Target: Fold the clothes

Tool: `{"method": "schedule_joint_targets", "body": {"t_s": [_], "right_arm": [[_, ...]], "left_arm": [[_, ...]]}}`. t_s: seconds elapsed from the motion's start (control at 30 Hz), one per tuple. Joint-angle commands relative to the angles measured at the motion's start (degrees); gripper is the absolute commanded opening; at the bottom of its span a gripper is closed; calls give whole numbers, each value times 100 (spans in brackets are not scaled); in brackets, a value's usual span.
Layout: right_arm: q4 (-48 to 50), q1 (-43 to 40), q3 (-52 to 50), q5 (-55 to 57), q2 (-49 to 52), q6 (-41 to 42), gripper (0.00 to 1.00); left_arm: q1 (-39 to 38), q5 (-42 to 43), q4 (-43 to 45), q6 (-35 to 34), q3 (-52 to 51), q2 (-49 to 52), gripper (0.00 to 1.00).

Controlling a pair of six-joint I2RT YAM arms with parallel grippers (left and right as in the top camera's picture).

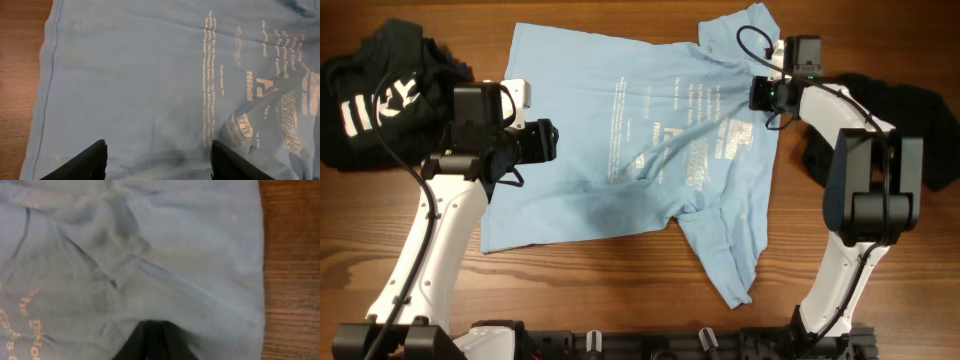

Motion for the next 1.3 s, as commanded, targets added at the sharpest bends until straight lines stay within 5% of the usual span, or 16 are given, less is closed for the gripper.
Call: {"method": "schedule_joint_targets", "body": {"t_s": [0.0,0.07,0.13,0.5,0.73,0.87,1.03,1.27], "right_arm": [[-603,-68,507,404,295,-155,60],[-1180,-68,944,380,286,-153,85],[-1843,-68,1451,284,267,-195,99],[-4310,-68,2953,-1606,-442,160,100],[-5578,-48,2949,-1547,-1027,238,93],[-6476,411,2841,-699,-1871,599,92],[-6607,1056,2216,-166,-2441,1346,93],[-5963,1587,332,-122,-2715,2028,92]], "left_arm": [[-15,-50,2,-57,57,46,66],[-13,-52,-57,-57,57,48,66],[-13,-52,-155,-57,57,48,67],[-13,-39,-962,-581,59,44,71],[-13,103,-1495,-1200,59,-229,68],[0,-706,-2430,-2177,59,-951,82],[247,-911,-2992,-2361,57,-1318,90],[741,-955,-3084,-2350,-50,-1246,88]]}}
